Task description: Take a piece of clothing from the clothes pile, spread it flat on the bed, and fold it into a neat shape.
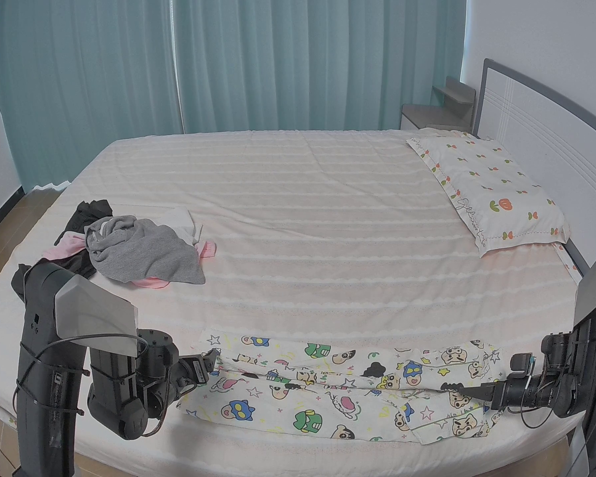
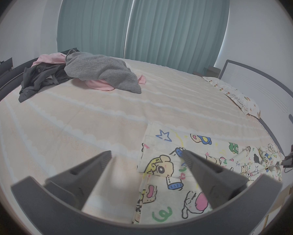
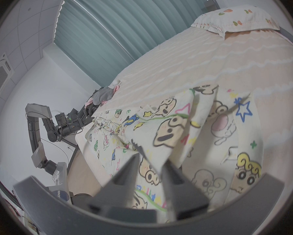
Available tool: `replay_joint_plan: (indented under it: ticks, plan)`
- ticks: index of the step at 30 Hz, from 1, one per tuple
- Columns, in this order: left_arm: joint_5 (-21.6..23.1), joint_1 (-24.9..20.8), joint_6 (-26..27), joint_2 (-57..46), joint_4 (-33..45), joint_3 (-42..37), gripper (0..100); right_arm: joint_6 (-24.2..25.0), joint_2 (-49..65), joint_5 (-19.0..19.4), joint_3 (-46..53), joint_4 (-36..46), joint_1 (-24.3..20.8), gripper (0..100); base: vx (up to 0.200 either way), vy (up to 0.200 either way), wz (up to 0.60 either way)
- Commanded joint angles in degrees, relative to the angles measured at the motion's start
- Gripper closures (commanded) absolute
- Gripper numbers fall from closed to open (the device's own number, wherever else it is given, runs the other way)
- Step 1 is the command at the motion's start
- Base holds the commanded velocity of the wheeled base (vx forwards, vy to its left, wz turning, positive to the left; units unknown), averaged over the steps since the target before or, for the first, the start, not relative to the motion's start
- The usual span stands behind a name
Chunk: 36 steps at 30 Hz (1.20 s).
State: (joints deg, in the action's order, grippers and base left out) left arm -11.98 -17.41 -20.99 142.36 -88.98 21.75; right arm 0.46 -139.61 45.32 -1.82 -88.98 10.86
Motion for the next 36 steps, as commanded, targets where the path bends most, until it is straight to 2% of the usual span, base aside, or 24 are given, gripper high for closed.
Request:
replay_joint_plan:
  ticks: [1, 4, 10, 14, 19, 20, 22, 23, 24, 27, 36]
  plan:
    - [-0.1, 0.4, -1.9, 0.5, -0.9, -0.5, 0, -1.4, 0.0, 0.0, 1.8, -1.0, 1.4, 0, 0.000, 0.000, 0.00]
    - [-0.1, 0.8, -4.8, -0.6, -0.9, -2.1, 0, -3.1, 1.5, 0.1, 1.8, -1.0, 4.2, 0, 0.000, 0.000, 0.00]
    - [0.6, 2.8, -13.4, -5.2, -0.9, -4.0, 0, -2.4, 7.4, 0.6, 1.8, -1.0, 10.5, 0, 0.000, 0.000, 0.00]
    - [1.3, 3.2, -22.5, -8.4, -0.9, -4.2, 0, 2.8, 11.9, 0.7, 1.8, -1.0, 11.3, 0, 0.000, 0.000, 0.00]
    - [2.9, 3.2, -32.3, -8.3, -0.9, -4.2, 0, 7.4, 12.1, -0.7, 1.6, -1.0, 7.1, 0, 0.000, 0.000, 0.00]
    - [2.9, 3.2, -32.3, -8.3, -0.9, -4.2, 0, 7.4, 12.1, -0.7, 1.6, -1.0, 7.1, 0, 0.000, 0.000, 0.00]
    - [6.5, 3.6, -36.6, -8.9, -0.9, -4.3, 0, 12.7, 9.3, -5.2, -2.7, -1.0, 2.7, 0, 0.000, 0.000, 0.00]
    - [6.5, 3.6, -36.6, -8.9, -0.9, -4.3, 0, 12.7, 9.3, -5.2, -2.7, -1.0, 2.7, 0, 0.000, 0.000, 0.00]
    - [8.3, 4.2, -37.1, -8.9, -0.9, -4.7, 0, 16.3, 7.0, -8.7, -6.4, -1.0, 0.6, 0, 0.000, 0.000, 0.00]
    - [11.6, 4.9, -37.1, -8.2, -0.9, -5.1, 0, 18.4, 3.8, -10.9, -11.1, -1.0, -1.5, 0, 0.000, 0.000, 0.00]
    - [12.1, 4.7, -36.8, -8.2, -0.9, -6.2, 0, 18.7, 0.6, -11.0, -15.1, -1.0, -3.8, 0, 0.000, 0.000, 0.00]
